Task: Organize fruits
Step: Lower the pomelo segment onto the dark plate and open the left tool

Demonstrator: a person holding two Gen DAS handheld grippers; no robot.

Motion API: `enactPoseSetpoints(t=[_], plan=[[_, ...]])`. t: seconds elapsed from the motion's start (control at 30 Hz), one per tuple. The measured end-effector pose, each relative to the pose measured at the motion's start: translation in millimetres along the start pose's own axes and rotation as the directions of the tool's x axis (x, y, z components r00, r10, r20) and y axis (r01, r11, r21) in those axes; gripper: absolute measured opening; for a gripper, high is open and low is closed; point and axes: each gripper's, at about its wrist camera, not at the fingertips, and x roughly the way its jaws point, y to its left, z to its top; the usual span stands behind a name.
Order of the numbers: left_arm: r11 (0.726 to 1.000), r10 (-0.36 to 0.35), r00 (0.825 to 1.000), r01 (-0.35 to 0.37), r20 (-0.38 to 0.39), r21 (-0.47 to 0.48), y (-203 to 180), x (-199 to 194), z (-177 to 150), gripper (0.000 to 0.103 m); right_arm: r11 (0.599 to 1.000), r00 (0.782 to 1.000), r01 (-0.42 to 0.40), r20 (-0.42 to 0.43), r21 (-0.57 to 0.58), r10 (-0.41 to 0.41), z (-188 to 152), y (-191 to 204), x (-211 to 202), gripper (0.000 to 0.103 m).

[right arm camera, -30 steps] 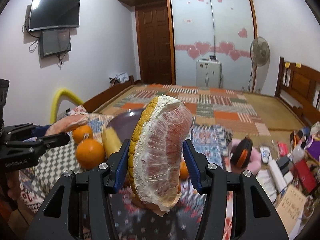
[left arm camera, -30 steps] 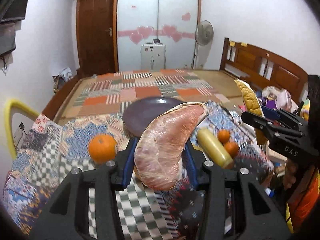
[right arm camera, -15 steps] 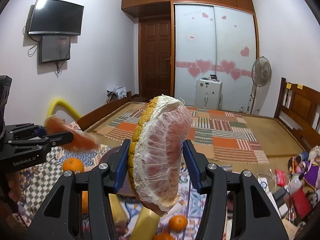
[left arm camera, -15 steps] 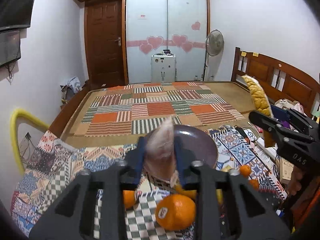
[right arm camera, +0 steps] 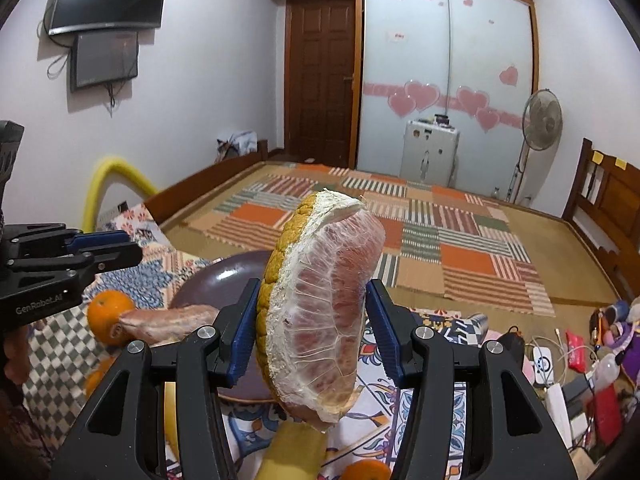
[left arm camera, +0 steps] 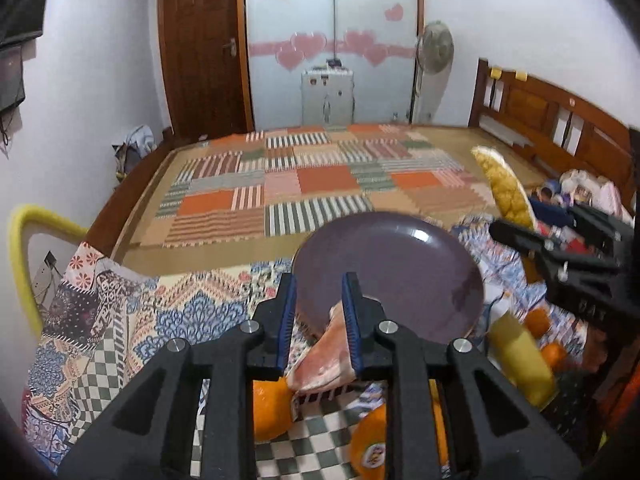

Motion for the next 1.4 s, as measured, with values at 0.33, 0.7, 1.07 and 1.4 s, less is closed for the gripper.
enactPoseSetpoints(t=[0.33,0.7,1.07,1.4], plan=[[0.996,-0.017,0.994,0.027,-0.109,0.087,2.2,2.3,-30.7,0.045,0.999,0.995,-0.034,-0.096,-0.019,0.032,0.5,1.0,17.3,0.049],[0.978,0.058,0.986,-0.025,-0.154,0.207,-10.2,15.1,-36.7,0.045,0.997,0.98,-0.054,-0.194,-0.053,0.043,4.6,-0.6,33.8,0.049],[0.973,0.058,0.98,-0.011,-0.193,0.232,-21.9,56.0,-12.7,0.027,0.994,0.963,-0.085,-0.261,-0.065,0.065,6.5,-0.2,56.3,0.049],[0.984,0.027,0.982,0.007,-0.187,0.179,-17.9,64.6,-6.7,0.027,0.993,0.946,-0.06,-0.322,-0.101,0.024,7.0,1.0,78.0,0.049]])
